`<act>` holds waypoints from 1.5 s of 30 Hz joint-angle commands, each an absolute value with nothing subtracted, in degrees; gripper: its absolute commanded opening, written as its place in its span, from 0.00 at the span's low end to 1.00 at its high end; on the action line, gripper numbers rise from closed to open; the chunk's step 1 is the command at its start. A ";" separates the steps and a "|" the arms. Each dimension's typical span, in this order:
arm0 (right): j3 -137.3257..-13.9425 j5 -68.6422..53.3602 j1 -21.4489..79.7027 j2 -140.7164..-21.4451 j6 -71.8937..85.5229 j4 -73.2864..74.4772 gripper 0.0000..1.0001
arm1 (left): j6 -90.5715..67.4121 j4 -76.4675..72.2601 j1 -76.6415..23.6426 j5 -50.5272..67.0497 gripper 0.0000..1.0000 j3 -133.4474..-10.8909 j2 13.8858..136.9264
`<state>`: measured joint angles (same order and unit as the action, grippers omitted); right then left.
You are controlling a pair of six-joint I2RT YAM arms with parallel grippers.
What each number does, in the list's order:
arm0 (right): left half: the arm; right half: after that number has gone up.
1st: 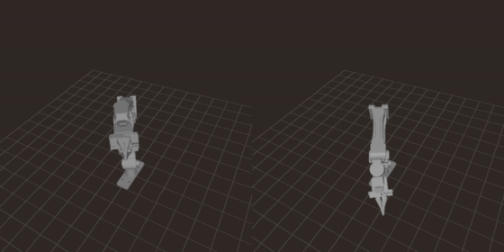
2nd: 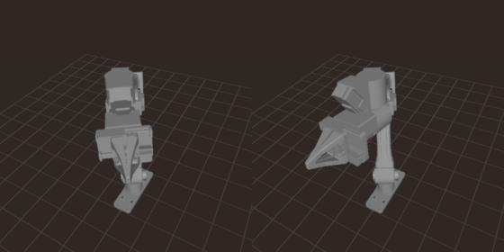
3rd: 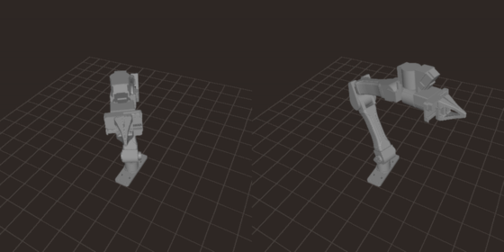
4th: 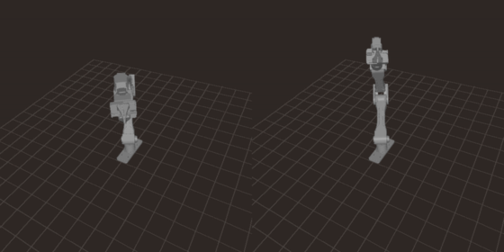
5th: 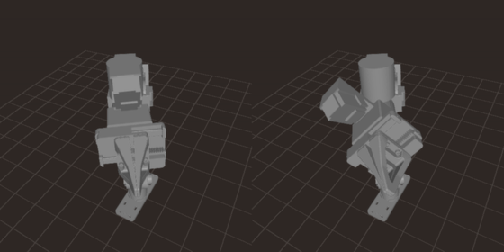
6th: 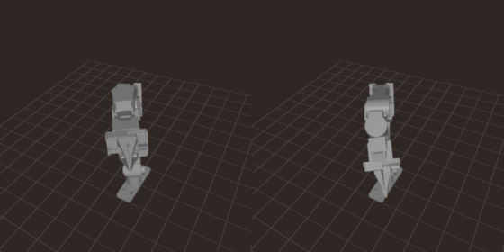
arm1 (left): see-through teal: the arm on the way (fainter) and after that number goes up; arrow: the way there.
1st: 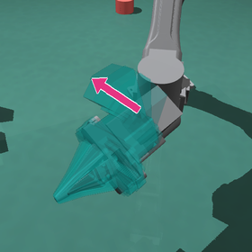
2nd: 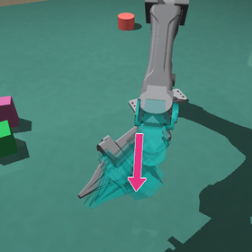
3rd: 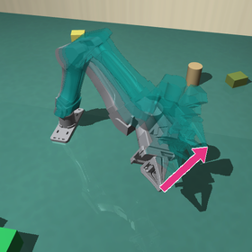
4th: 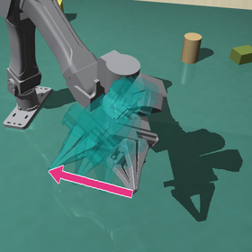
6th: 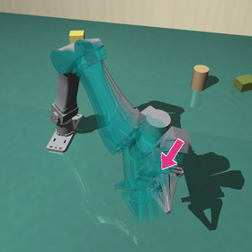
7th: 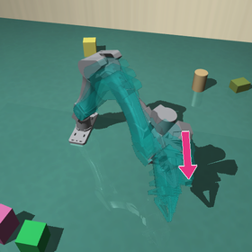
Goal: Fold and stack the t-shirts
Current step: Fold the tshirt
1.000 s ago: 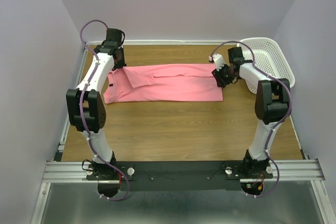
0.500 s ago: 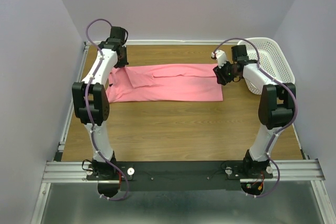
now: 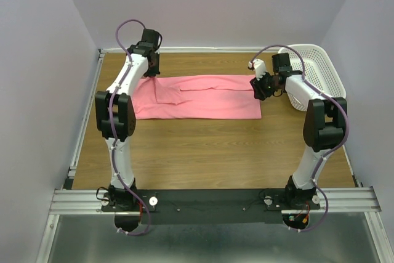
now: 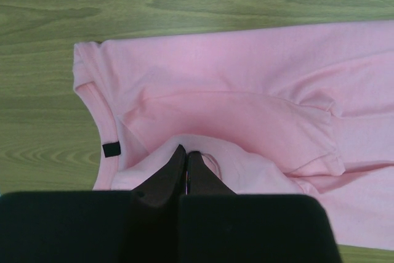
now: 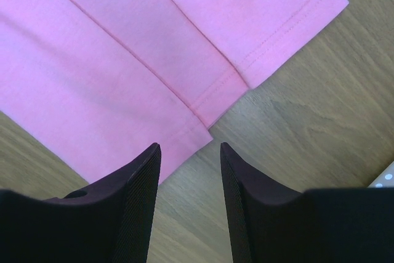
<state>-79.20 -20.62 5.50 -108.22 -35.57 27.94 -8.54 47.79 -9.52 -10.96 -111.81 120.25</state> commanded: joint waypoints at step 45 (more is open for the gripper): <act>-113.27 -3.98 50.88 -132.87 -25.93 17.14 0.54 | -9.40 4.22 -3.34 -8.61 0.88 -47.38 48.17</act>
<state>-106.08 -14.11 49.39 -127.44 -31.42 20.69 -10.44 4.32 -3.25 -8.64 -51.83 48.40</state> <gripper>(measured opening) 0.538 0.881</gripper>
